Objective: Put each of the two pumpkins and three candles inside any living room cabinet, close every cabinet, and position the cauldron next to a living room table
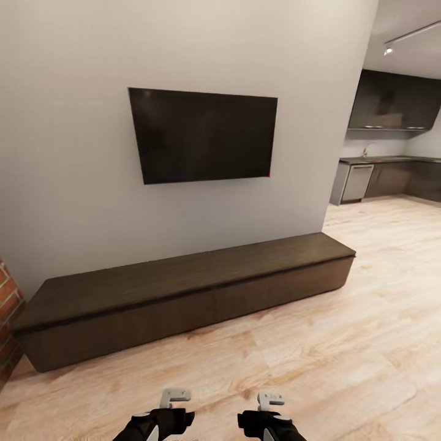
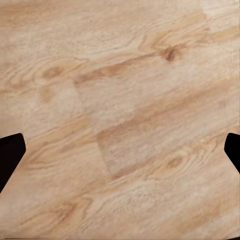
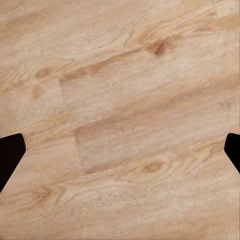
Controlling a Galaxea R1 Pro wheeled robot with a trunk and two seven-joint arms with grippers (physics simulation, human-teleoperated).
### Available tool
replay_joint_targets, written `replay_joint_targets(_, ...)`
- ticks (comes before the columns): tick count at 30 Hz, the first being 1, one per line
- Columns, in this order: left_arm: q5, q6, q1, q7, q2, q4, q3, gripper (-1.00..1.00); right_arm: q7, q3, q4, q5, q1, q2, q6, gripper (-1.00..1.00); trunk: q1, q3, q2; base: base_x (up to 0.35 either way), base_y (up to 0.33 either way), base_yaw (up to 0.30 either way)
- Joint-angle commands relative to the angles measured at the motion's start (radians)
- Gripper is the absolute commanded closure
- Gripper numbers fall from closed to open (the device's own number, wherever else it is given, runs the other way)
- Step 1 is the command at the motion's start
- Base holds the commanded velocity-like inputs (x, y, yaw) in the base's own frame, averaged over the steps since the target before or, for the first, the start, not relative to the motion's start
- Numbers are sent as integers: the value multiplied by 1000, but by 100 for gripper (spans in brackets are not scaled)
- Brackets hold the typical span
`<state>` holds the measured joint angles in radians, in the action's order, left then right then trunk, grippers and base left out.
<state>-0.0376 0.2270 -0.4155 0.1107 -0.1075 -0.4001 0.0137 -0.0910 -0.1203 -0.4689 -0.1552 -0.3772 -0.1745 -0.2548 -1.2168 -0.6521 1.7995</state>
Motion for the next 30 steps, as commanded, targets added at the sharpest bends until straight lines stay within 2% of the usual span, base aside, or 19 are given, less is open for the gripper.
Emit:
replay_joint_targets(1, -4, 6, 0, 1, 0, -2, 1, -100, -9, -4, -2, -11, 0, 0, -4, -100, 0, -1, 0, 0, 0, 289)
replay_joint_targets(19, -4, 6, 0, 1, 0, -2, 2, -100, -9, -4, -2, -11, 0, 0, -4, -100, 0, -1, 0, 0, 0, 285)
replay_joint_targets(30, -4, 7, 0, 1, 0, -2, 2, -100, -9, -4, -2, -11, 0, 0, -4, -100, 0, -1, 0, 0, 35, 47)
